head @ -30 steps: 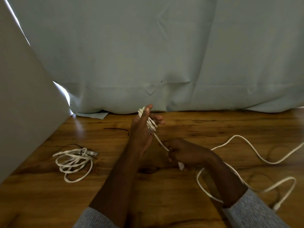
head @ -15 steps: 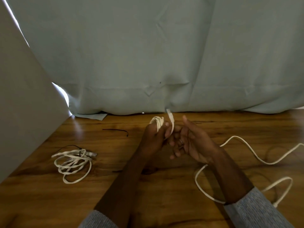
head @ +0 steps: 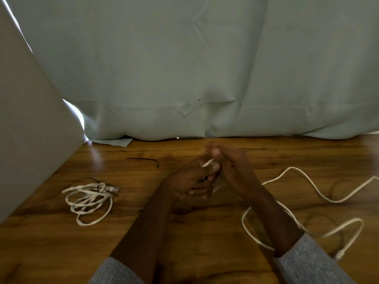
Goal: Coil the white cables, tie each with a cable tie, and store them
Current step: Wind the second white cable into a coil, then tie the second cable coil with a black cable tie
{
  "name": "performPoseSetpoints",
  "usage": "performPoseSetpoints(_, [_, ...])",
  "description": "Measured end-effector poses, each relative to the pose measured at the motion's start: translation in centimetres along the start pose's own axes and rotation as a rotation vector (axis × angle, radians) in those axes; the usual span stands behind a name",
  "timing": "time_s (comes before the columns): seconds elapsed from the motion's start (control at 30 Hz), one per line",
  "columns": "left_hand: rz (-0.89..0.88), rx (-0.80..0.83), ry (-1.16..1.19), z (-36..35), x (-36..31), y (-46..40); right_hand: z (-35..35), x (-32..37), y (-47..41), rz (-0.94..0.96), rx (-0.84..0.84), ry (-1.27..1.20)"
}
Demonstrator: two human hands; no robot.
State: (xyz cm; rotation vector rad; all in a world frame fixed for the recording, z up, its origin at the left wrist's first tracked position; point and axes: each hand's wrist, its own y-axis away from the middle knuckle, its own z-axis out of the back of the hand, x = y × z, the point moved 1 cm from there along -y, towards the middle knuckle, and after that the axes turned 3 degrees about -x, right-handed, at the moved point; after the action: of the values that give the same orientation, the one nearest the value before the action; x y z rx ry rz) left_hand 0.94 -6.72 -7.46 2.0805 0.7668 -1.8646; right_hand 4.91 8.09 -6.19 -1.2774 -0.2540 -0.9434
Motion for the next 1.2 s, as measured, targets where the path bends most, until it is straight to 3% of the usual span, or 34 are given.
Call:
performPoseSetpoints(0.07, [-0.011, 0.014, 0.016, 0.0, -0.1, 0.2, -1.3, 0.1, 0.5, -0.070, 0.033, -0.058])
performPoseSetpoints(0.13, [-0.005, -0.049, -0.009, 0.1, -0.1, 0.4, -2.1, -0.2, 0.7, -0.071, -0.047, 0.012])
performPoseSetpoints(0.33, [-0.113, -0.472, -0.185, -0.1, -0.2, -0.3, -2.8, -0.4, 0.0, 0.063, -0.328, 0.362])
performPoseSetpoints(0.5, [-0.082, -0.546, -0.128, -0.6, 0.1, 0.3, -2.9, -0.6, -0.3, 0.142, -0.388, 0.541])
performPoseSetpoints(0.57, [-0.072, -0.704, -0.217, -0.9, 0.0, 0.5, -3.6, -0.3, -0.3, 0.124, -0.370, 0.535])
performPoseSetpoints(0.67, [-0.092, -0.963, -0.367, 1.0, -0.7, 1.9, -5.3, 0.7, 0.0, 0.056, -0.224, 0.350])
performPoseSetpoints(0.8, [-0.178, -1.124, -0.363, 6.1, -2.3, 6.4, -6.3, 1.0, 0.6, 0.022, -0.043, 0.202])
performPoseSetpoints(0.93, [-0.161, -1.158, -0.344, 7.4, -2.4, 9.6, -7.1, 0.8, 1.3, -0.045, 0.107, 0.270])
performPoseSetpoints(1.2, [-0.090, -1.134, -0.449, 6.8, -0.4, 9.2, -8.5, 1.4, 3.3, -0.117, 0.676, 0.417])
